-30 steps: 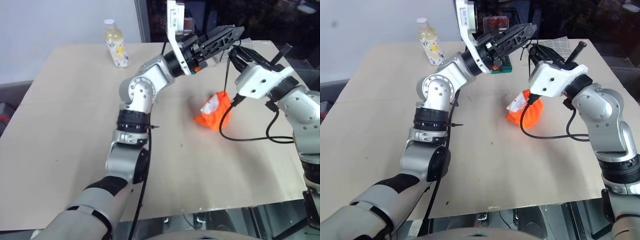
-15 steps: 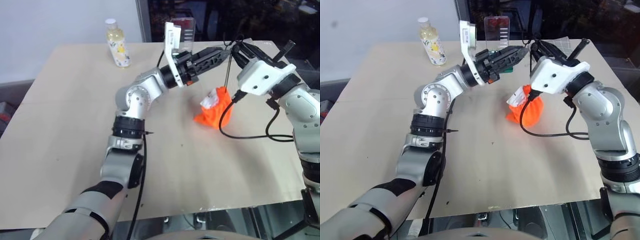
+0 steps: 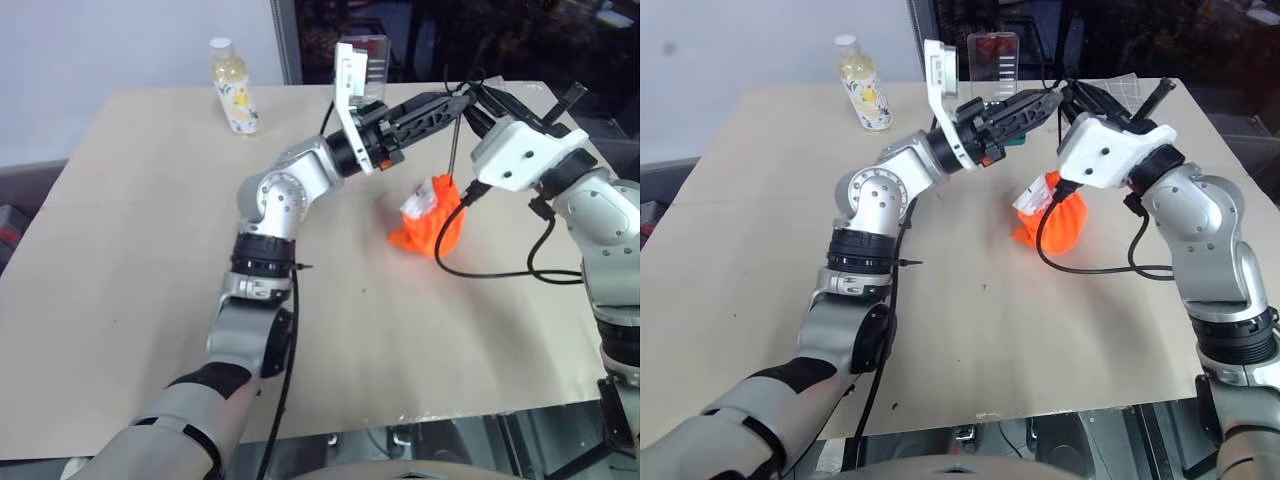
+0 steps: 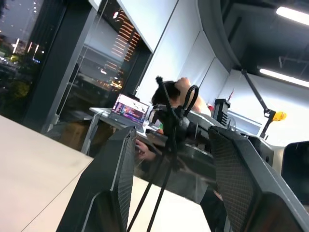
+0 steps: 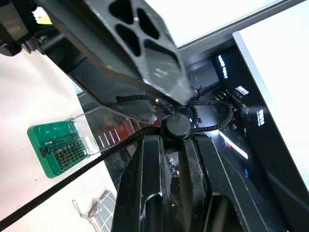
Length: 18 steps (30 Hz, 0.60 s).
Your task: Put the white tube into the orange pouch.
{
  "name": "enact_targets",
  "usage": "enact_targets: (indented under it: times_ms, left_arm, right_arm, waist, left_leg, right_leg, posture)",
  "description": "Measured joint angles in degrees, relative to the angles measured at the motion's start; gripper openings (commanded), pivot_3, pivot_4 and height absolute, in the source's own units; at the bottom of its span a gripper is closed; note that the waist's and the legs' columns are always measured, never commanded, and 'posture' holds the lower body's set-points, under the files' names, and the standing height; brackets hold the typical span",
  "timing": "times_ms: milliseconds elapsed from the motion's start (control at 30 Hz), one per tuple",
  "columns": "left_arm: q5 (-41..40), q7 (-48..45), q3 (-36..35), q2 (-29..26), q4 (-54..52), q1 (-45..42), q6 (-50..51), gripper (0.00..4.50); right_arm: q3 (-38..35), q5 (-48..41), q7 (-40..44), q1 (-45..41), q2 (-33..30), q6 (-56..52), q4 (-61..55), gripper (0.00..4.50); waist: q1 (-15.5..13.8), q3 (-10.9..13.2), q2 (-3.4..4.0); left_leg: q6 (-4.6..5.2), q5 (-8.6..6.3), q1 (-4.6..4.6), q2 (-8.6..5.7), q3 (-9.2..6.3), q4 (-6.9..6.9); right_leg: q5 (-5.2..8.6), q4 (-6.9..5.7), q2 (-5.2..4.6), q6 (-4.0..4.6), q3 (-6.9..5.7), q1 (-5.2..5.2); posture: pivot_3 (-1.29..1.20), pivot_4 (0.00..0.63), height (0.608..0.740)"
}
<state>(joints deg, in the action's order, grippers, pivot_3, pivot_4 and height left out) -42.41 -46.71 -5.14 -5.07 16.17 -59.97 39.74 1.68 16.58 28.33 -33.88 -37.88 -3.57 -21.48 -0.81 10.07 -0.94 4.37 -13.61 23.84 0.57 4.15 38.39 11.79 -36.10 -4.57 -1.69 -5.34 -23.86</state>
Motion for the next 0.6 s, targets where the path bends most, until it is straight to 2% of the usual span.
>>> enact_targets:
  times_ms: [33,67,100,133,400,600]
  left_arm:
    - [0.0,0.2,-0.1,0.1,0.0,0.0,0.0,1.17]
    - [-0.2,0.3,-0.2,0.1,0.0,0.0,0.1,0.58]
    - [-0.3,0.3,-0.3,0.2,0.0,0.0,0.2,0.46]
    - [-0.4,0.3,-0.5,0.2,0.0,0.0,0.3,0.08]
    - [-1.1,2.0,-1.8,1.1,0.0,-0.2,0.9,0.08]
    - [-3.6,5.1,-5.5,2.0,0.4,-3.2,1.2,0.08]
  right_arm:
    - [0.0,0.1,0.0,0.0,0.0,0.0,0.0,0.00]
    - [0.0,0.2,0.0,0.0,0.0,0.0,0.0,0.00]
    - [0.0,0.2,0.0,0.0,0.1,0.0,0.0,0.00]
    - [0.0,0.3,0.1,0.0,0.1,0.0,0.0,0.00]
    - [0.1,0.7,0.2,0.1,0.4,0.0,-0.3,0.00]
    - [0.2,0.8,0.4,1.3,0.8,0.0,-1.1,0.00]
  waist:
    - [0.0,0.0,0.00]
    - [0.0,0.0,0.00]
    - [0.0,0.0,0.00]
    - [0.0,0.0,0.00]
    - [0.0,0.0,0.00]
    - [0.0,0.0,0.00]
  left_leg:
    - [0.00,0.00,0.00,0.00,0.00,0.00]
    - [0.00,0.00,0.00,0.00,0.00,0.00]
    - [0.00,0.00,0.00,0.00,0.00,0.00]
    - [0.00,0.00,0.00,0.00,0.00,0.00]
    - [0.00,0.00,0.00,0.00,0.00,0.00]
    - [0.00,0.00,0.00,0.00,0.00,0.01]
  right_leg:
    - [0.00,0.00,0.00,0.00,0.00,0.00]
    - [0.00,0.00,0.00,0.00,0.00,0.00]
    - [0.00,0.00,0.00,0.00,0.00,0.00]
    - [0.00,0.00,0.00,0.00,0.00,0.00]
    - [0.00,0.00,0.00,0.00,0.00,0.00]
    - [0.01,0.00,0.00,-0.01,0.00,0.00]
  posture:
    - [0.00,0.150,0.740]
    - [0.00,0.150,0.740]
    - [0.00,0.150,0.740]
    - [0.00,0.150,0.740]
    - [0.00,0.150,0.740]
    - [0.00,0.150,0.740]
